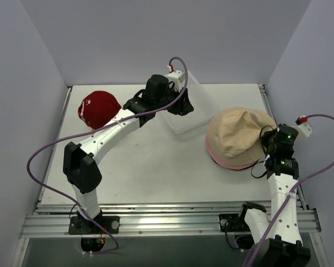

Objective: Stack the hats

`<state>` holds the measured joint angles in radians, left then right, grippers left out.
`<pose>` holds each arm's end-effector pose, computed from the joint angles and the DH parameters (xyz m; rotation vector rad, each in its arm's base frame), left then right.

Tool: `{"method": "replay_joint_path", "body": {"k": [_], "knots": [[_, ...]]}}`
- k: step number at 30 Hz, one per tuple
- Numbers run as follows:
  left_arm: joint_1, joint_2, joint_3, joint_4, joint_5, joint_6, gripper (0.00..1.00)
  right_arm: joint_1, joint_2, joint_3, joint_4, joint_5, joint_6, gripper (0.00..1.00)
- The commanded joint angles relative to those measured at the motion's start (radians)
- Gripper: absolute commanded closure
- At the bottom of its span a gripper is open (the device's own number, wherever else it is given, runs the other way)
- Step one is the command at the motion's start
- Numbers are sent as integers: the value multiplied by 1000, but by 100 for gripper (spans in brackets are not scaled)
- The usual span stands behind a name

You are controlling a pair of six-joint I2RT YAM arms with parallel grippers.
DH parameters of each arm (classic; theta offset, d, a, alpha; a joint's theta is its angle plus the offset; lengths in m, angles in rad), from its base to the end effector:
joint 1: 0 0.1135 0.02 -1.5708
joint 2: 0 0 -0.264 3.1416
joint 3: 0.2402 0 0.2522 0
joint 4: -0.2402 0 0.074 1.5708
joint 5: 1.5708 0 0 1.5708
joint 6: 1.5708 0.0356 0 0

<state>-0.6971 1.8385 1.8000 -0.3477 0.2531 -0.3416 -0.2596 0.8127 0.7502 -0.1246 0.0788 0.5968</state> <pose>0.3296 -0.2876 0.3778 0.5364 1.9911 -0.9131 0.1871 -0.0526 0.3294 0.7830 1.5769 0.1762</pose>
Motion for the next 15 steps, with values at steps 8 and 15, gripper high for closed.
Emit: {"method": "replay_joint_path", "body": {"k": [8, 15], "knots": [[7, 57, -59, 288, 216, -50, 49, -139, 49, 21, 82, -300, -64, 77], [8, 166, 9, 331, 367, -45, 48, -190, 100, 14, 161, -470, -81, 88]]}}
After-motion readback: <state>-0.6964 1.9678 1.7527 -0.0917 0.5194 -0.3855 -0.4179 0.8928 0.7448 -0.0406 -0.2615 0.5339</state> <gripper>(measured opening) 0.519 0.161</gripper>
